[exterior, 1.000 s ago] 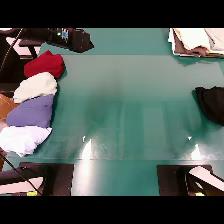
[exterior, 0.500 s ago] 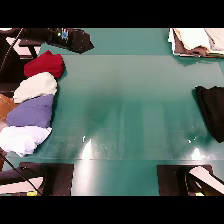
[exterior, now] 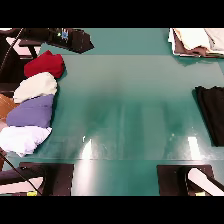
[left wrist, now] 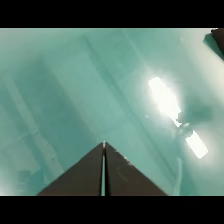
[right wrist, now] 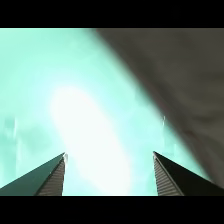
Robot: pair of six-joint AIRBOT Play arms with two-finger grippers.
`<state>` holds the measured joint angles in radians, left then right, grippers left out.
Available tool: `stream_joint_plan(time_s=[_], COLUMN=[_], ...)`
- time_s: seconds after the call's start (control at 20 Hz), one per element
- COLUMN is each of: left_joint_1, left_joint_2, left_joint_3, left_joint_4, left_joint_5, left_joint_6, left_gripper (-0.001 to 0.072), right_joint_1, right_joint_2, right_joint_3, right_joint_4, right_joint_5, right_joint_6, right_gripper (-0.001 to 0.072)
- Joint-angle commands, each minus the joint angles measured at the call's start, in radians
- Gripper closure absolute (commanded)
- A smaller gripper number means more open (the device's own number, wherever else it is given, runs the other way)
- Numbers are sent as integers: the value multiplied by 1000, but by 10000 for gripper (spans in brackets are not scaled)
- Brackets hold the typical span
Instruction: Fold the shirts.
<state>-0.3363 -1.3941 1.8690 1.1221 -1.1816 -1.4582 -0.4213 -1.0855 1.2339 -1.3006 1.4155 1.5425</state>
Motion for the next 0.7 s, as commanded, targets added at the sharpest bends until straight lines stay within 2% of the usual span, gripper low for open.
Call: stream_joint_plan(time_s=[0.0,0.2,0.4,0.65], left_joint_1=[0,0,0,0], left_joint_2=[0,0,0,0], left_joint_3=[0,0,0,0], left_joint_4=[-5,-5,-5,-5], left_joint_5=[7,34,42,42], left_joint_6=[-1,0,0,-1], left_gripper=[684,684,684,684], right_joint_1=[279,529,647,644], right_joint_2=[1,1,1,1], right_joint_3=[7,7,7,7], right_joint_4=[-5,-10,-11,-9], right_joint_5=[-8,-60,-104,-93], right_joint_6=[2,1,1,2], right_gripper=[185,695,694,694])
